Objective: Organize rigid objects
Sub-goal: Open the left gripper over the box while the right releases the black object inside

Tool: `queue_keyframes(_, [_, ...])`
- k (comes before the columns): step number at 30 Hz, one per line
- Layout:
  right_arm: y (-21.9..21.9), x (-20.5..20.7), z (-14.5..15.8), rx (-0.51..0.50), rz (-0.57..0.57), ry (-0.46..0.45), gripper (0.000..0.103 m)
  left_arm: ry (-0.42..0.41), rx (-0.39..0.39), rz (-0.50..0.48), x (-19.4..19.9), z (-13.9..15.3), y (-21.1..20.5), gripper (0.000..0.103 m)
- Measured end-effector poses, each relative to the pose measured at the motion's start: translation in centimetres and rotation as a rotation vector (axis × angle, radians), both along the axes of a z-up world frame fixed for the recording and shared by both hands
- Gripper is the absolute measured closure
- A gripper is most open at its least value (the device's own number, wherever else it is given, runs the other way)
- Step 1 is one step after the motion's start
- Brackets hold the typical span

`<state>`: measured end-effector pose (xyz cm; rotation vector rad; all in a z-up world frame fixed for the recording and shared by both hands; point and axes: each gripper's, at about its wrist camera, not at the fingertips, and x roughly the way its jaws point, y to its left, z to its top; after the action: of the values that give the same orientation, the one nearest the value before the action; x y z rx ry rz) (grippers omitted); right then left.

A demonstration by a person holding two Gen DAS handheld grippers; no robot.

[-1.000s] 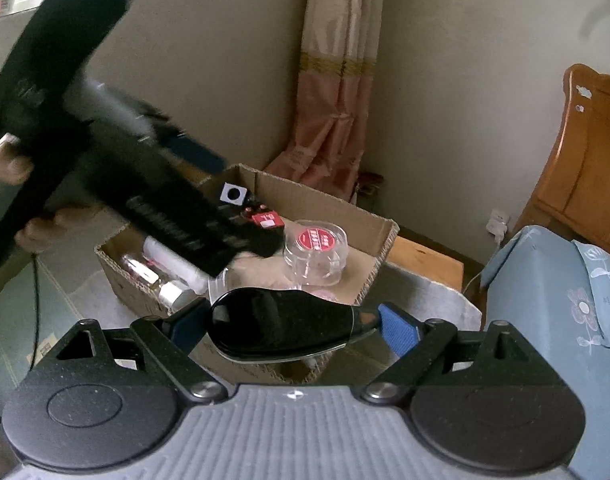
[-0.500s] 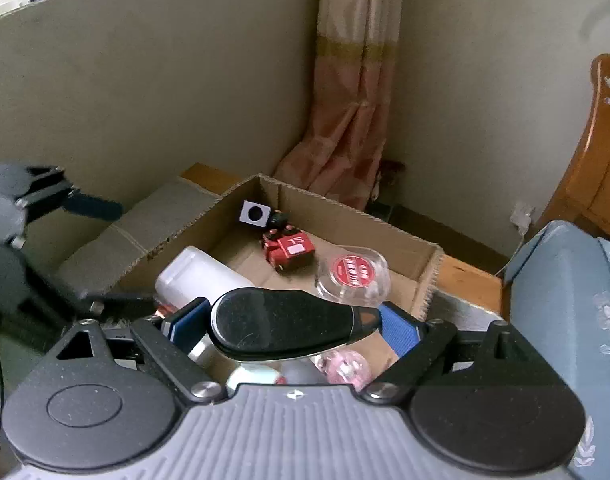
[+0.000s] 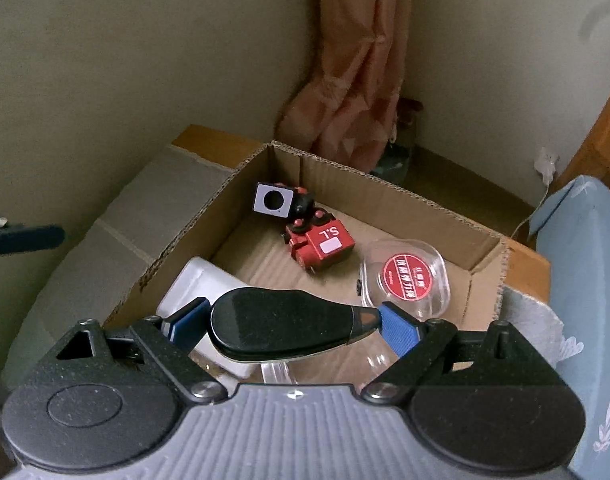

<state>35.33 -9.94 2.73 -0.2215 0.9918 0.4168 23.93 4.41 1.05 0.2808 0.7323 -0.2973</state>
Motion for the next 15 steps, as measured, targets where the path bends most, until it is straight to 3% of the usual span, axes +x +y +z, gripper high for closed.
queue_keyframes(9, [1.5, 2.5, -1.3, 0.034, -0.119, 0.068, 0.010, 0.005, -0.044, 0.042, 0.2, -0.3, 1.9, 0.007])
queue_keyframes(12, [1.4, 3.0, -1.6, 0.060, -0.151, 0.096, 0.001, 0.004, -0.062, 0.048, 0.2, -0.2, 2.2, 0.007])
queue_keyframes(15, [1.3, 2.8, -1.4, 0.080, -0.162, 0.096, 0.000, -0.003, -0.059, 0.050, 0.1, -0.3, 2.1, 0.007])
